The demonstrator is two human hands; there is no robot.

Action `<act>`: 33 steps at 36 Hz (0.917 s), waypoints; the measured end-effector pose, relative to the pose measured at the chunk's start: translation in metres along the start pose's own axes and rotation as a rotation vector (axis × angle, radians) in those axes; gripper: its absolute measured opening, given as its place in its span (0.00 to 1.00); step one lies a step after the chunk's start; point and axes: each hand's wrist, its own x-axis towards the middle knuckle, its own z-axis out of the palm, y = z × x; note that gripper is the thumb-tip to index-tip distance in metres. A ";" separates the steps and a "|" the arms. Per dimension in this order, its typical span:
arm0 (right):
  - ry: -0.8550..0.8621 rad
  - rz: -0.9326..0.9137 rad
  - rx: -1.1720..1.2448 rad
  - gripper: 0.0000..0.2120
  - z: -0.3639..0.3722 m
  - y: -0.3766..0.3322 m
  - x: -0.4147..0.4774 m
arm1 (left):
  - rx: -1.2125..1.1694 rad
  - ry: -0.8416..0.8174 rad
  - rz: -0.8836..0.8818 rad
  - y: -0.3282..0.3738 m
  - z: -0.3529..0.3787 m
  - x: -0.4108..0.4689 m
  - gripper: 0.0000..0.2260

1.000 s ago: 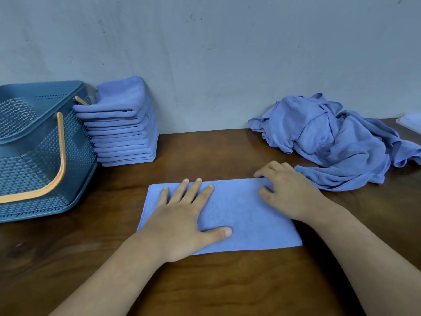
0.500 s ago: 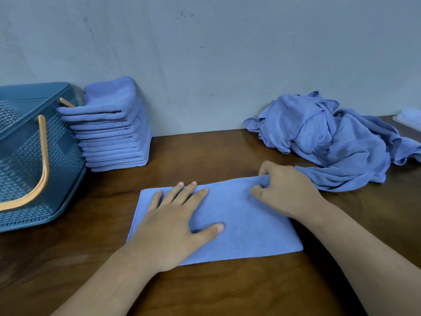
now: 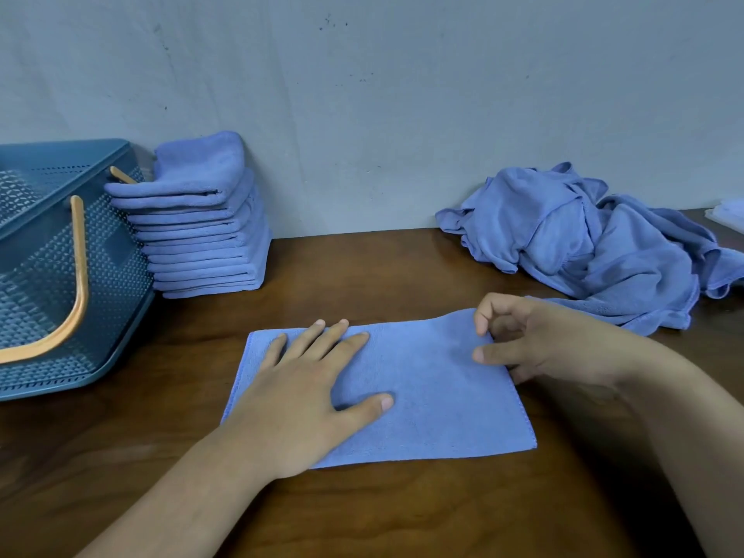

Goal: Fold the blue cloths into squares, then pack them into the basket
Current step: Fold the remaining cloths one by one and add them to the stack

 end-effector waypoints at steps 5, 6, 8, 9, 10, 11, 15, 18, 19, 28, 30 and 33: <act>-0.012 0.035 -0.043 0.07 0.006 -0.003 -0.001 | 0.005 -0.002 0.003 0.000 0.000 0.001 0.41; 0.005 0.038 -0.038 0.07 0.008 -0.004 -0.001 | 0.005 -0.002 0.001 0.000 0.000 0.001 0.41; 0.038 0.035 -0.013 0.13 0.013 -0.005 0.001 | 0.001 -0.003 -0.002 0.000 0.000 0.001 0.41; 0.046 0.037 0.008 0.18 0.015 -0.004 0.002 | 0.001 -0.003 -0.002 0.000 0.001 0.000 0.41; 0.045 0.040 0.026 0.24 0.016 -0.004 0.003 | 0.003 -0.002 -0.002 0.000 0.001 0.000 0.41; 0.033 0.038 0.031 0.30 0.018 -0.002 0.004 | 0.005 -0.003 -0.004 0.000 0.001 0.000 0.41; -0.047 0.030 -0.027 0.46 0.020 0.000 0.002 | 0.012 -0.014 -0.012 0.000 0.000 0.001 0.41; -0.092 0.030 -0.065 0.50 0.019 0.001 0.001 | 0.004 -0.019 -0.016 0.000 0.000 0.001 0.41; -0.104 0.030 -0.070 0.51 0.018 0.001 0.001 | 0.003 -0.018 -0.015 0.001 0.000 0.001 0.41; -0.173 0.067 -0.124 0.54 0.004 -0.003 -0.014 | -0.003 -0.017 -0.013 -0.002 0.001 0.002 0.42; -0.169 0.079 -0.148 0.54 0.002 -0.004 -0.015 | 0.000 -0.017 -0.010 -0.002 0.001 0.002 0.42; -0.159 0.100 -0.179 0.54 -0.001 -0.003 -0.016 | 0.009 -0.024 -0.022 0.003 0.003 0.004 0.42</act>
